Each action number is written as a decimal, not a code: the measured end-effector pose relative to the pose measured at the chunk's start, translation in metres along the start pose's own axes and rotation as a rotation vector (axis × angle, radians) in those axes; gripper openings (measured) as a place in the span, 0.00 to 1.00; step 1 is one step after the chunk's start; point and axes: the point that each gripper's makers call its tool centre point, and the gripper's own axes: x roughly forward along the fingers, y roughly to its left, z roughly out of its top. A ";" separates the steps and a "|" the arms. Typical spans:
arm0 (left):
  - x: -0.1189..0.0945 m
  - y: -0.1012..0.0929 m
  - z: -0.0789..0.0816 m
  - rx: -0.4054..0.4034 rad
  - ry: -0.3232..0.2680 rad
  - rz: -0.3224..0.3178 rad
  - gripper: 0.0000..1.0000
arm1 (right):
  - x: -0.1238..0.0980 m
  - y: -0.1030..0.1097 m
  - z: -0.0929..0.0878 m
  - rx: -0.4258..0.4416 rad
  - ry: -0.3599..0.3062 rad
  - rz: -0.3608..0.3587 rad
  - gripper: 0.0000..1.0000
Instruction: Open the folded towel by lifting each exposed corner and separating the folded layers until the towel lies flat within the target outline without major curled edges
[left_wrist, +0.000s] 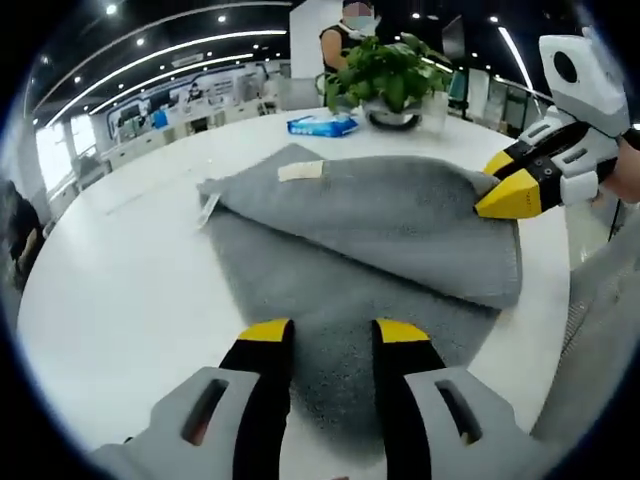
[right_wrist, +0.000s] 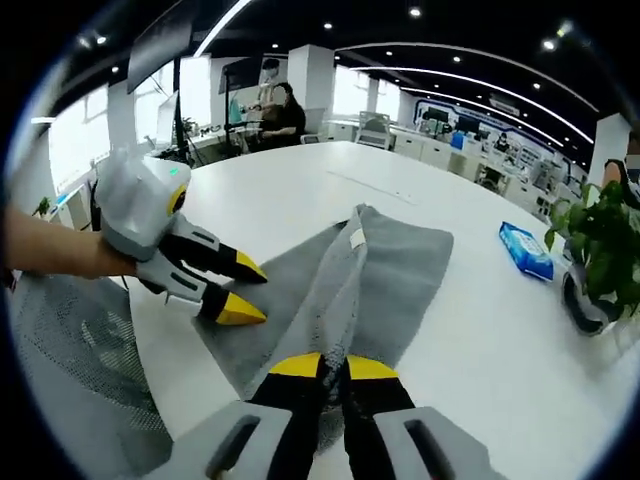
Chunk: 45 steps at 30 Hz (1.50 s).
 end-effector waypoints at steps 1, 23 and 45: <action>0.000 0.000 0.000 0.000 -0.007 -0.004 0.31 | -0.001 -0.002 -0.001 0.004 -0.001 -0.002 0.03; 0.001 0.001 0.001 -0.040 -0.074 -0.011 0.31 | -0.019 -0.058 -0.051 0.199 0.049 -0.169 0.03; 0.000 0.001 0.001 -0.039 -0.085 -0.021 0.31 | -0.023 -0.073 -0.089 0.210 0.201 -0.268 0.04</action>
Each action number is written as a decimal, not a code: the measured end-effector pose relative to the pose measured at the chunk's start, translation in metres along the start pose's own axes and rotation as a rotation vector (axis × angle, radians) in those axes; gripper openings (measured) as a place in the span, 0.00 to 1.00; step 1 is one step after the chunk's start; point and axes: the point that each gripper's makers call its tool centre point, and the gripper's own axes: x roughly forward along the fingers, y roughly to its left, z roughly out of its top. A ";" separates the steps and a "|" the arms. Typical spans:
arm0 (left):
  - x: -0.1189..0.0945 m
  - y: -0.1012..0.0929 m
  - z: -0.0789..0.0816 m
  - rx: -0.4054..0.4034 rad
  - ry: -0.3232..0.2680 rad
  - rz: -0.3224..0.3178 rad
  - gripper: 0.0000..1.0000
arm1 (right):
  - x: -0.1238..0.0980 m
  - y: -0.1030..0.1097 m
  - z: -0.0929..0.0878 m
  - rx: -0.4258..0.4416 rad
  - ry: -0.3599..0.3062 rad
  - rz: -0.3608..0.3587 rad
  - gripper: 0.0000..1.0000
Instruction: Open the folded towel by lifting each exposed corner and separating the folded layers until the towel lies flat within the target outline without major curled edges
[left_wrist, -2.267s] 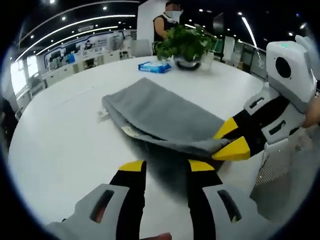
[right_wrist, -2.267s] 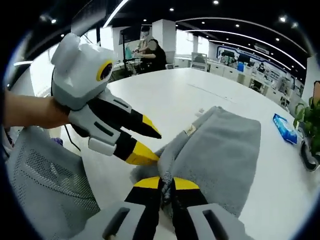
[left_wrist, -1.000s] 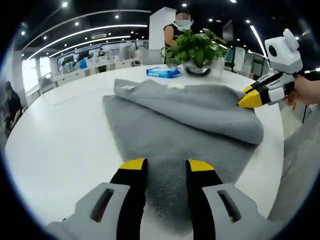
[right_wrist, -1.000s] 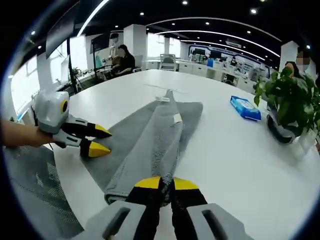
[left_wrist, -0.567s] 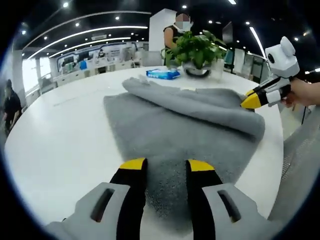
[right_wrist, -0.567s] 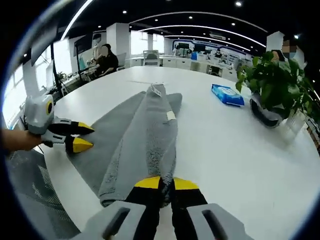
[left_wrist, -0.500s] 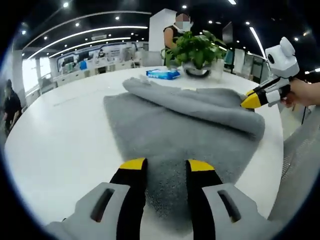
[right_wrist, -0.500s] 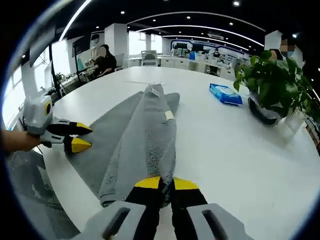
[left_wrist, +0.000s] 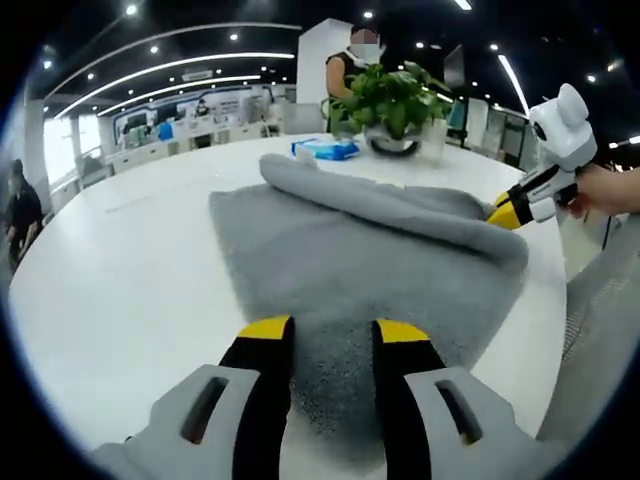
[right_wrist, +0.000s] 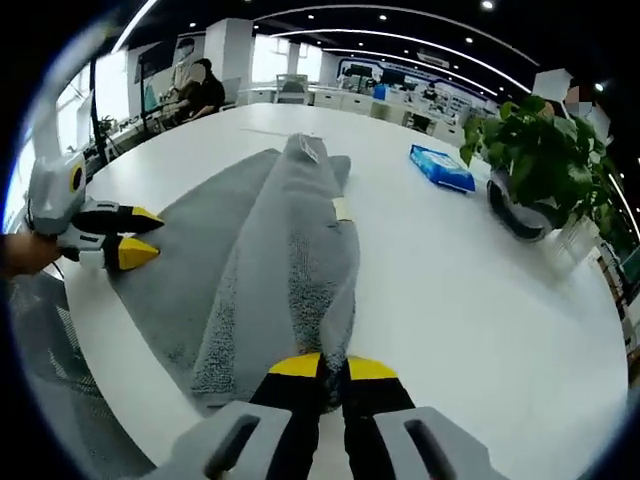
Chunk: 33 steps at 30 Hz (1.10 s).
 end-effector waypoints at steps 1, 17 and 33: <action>0.000 0.000 0.000 0.001 -0.001 -0.001 0.31 | 0.001 -0.001 -0.001 0.002 0.005 -0.004 0.04; -0.001 0.001 -0.002 -0.013 0.013 0.020 0.31 | -0.002 -0.011 -0.018 0.115 0.060 -0.028 0.04; -0.019 0.011 -0.011 -0.084 0.052 0.145 0.29 | -0.007 -0.011 -0.028 0.194 0.092 -0.028 0.04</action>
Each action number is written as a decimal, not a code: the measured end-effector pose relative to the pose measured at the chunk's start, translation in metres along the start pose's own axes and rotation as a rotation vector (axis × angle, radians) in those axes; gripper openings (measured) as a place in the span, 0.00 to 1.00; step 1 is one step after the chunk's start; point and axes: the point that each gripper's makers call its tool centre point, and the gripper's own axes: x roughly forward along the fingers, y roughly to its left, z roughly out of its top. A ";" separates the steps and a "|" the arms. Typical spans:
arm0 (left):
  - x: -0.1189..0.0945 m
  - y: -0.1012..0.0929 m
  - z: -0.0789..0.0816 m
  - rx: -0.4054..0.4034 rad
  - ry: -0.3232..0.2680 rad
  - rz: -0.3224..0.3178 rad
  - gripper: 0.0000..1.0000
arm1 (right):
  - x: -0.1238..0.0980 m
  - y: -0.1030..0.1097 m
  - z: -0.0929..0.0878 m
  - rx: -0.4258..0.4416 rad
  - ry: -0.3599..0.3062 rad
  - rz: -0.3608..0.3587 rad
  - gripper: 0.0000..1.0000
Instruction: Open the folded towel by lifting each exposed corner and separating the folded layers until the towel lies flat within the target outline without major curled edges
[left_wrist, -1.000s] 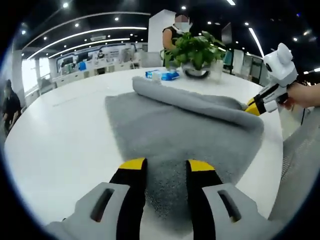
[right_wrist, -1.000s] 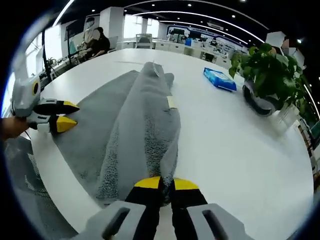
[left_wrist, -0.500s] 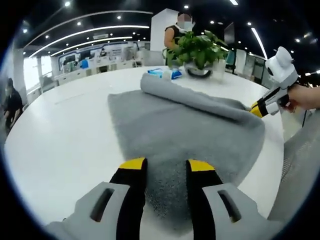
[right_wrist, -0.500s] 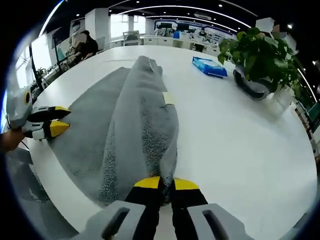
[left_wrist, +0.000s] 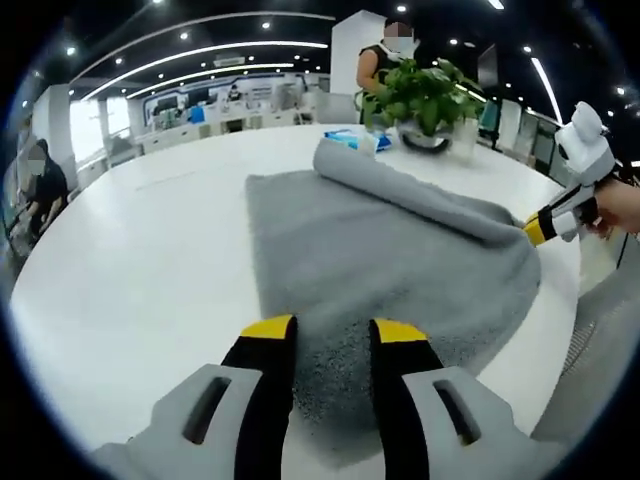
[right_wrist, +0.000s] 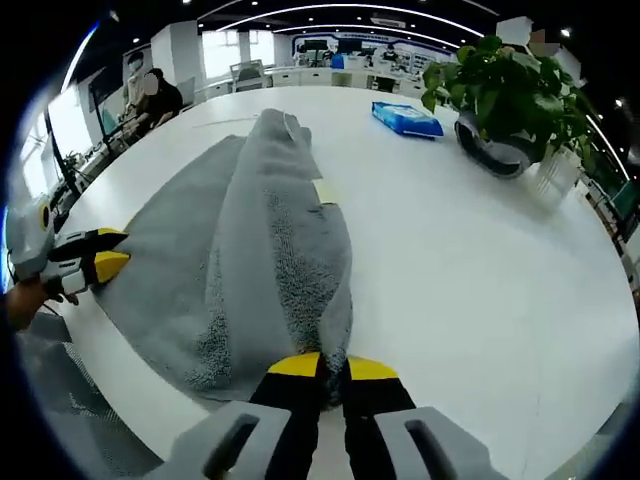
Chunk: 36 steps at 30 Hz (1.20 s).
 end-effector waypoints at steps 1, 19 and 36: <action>0.000 0.000 0.000 -0.001 0.003 0.001 0.29 | 0.000 0.000 0.000 0.007 -0.001 0.003 0.04; 0.005 0.003 0.032 -0.052 -0.034 -0.043 0.27 | -0.008 -0.002 0.040 -0.007 -0.179 0.001 0.19; 0.060 0.009 0.053 -0.056 -0.013 -0.088 0.28 | 0.033 0.008 0.069 -0.117 -0.189 0.112 0.14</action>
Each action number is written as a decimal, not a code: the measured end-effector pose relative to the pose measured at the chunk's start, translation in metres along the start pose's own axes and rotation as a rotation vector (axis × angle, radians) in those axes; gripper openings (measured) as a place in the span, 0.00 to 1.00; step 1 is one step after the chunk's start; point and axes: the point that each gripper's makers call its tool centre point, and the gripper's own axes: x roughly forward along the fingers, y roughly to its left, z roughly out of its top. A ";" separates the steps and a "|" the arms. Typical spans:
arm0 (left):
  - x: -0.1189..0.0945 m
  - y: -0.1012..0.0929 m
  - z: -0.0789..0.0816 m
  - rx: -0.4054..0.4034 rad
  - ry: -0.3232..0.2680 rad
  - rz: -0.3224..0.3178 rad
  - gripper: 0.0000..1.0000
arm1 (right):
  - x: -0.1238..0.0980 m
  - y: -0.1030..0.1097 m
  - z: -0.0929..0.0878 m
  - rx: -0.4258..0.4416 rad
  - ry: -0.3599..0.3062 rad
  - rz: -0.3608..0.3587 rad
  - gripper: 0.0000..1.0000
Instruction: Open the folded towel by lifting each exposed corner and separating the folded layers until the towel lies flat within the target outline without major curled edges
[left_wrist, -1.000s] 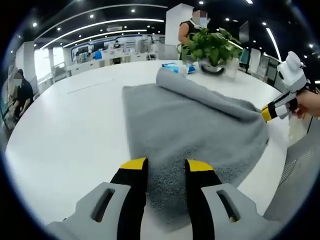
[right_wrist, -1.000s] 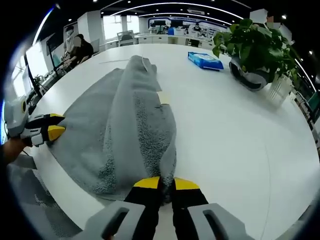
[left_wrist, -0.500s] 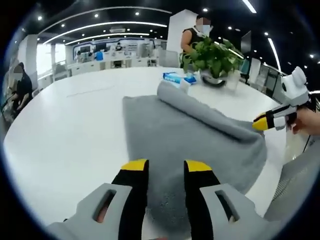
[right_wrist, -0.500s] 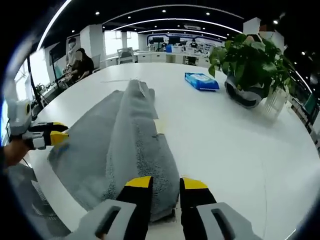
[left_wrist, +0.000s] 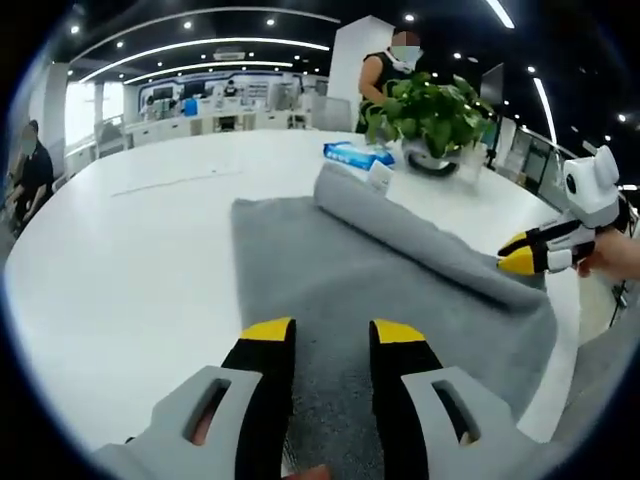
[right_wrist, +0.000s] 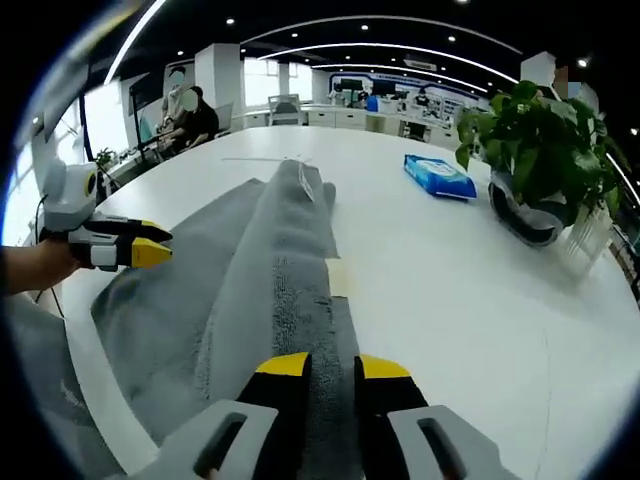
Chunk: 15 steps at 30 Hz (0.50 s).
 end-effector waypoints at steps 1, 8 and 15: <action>0.001 0.000 0.000 0.002 0.002 0.001 0.28 | 0.002 0.001 -0.001 0.006 0.003 0.006 0.14; 0.005 0.003 -0.009 0.110 -0.004 0.038 0.26 | 0.010 0.004 -0.004 -0.011 0.021 0.014 0.11; 0.004 0.005 -0.010 0.077 -0.049 0.051 0.26 | 0.009 0.003 -0.007 0.041 0.026 0.006 0.09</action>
